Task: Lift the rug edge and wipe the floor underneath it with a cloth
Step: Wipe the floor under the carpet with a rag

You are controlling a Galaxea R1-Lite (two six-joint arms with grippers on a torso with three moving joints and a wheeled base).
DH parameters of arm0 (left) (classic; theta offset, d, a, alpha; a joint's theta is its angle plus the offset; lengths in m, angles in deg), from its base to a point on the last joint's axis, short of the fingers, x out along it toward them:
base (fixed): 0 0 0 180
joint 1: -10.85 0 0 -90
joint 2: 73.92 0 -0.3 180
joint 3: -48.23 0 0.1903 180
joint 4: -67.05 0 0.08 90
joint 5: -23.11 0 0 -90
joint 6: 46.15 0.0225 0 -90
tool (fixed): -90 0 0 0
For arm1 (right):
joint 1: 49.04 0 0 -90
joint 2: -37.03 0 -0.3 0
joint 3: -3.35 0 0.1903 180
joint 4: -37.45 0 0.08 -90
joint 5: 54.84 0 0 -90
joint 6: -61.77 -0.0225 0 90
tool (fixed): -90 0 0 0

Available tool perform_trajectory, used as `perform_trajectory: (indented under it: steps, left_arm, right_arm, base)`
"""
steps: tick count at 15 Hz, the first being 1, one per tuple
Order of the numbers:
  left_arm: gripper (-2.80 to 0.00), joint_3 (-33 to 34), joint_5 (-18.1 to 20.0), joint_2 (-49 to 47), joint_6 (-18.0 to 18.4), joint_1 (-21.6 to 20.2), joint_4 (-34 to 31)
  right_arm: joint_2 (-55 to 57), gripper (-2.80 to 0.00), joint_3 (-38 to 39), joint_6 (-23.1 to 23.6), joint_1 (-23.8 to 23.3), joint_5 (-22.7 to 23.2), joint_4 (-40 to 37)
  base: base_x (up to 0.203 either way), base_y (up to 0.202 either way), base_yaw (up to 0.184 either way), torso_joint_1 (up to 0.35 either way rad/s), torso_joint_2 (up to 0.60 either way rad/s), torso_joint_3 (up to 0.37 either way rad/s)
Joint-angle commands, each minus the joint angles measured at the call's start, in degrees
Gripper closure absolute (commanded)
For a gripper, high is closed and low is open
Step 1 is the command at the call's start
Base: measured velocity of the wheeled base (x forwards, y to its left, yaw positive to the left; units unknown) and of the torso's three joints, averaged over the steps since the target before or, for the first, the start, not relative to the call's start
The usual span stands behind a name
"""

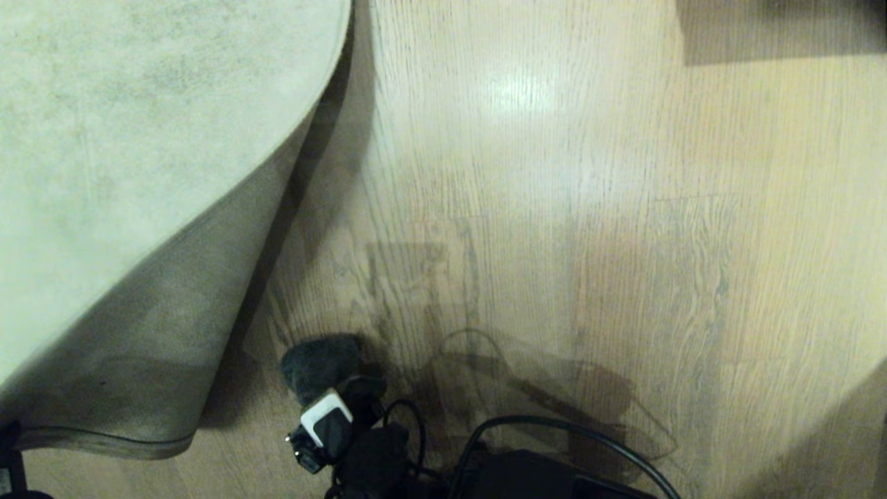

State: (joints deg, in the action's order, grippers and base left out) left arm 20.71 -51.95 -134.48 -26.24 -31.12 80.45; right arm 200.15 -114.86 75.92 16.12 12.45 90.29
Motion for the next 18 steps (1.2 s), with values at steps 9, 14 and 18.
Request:
perform_trajectory:
  steps: [9, 14, 18]
  left_arm:
    - [0.0, 0.22, 0.1, 0.55, 0.13, -0.04, 0.24]
    - [0.0, 0.28, 0.14, 2.7, 0.13, -0.02, -1.92]
    - [0.0, 0.07, 0.27, 6.5, 0.13, 0.03, -6.53]
  right_arm:
    - [-8.99, 0.0, -4.71, 4.98, -10.54, -0.14, -0.21]
    - [-18.71, 0.0, 1.92, 5.36, -11.43, -0.08, -1.06]
    - [-23.74, 0.0, 10.59, 4.93, -9.4, 0.28, -1.1]
  base:
    - [0.0, 0.0, 0.0, 0.0, 0.0, 0.0]
    - [0.0, 0.0, 0.0, 0.0, 0.0, 0.0]
    - [0.0, 0.0, 0.0, 0.0, 0.0, 0.0]
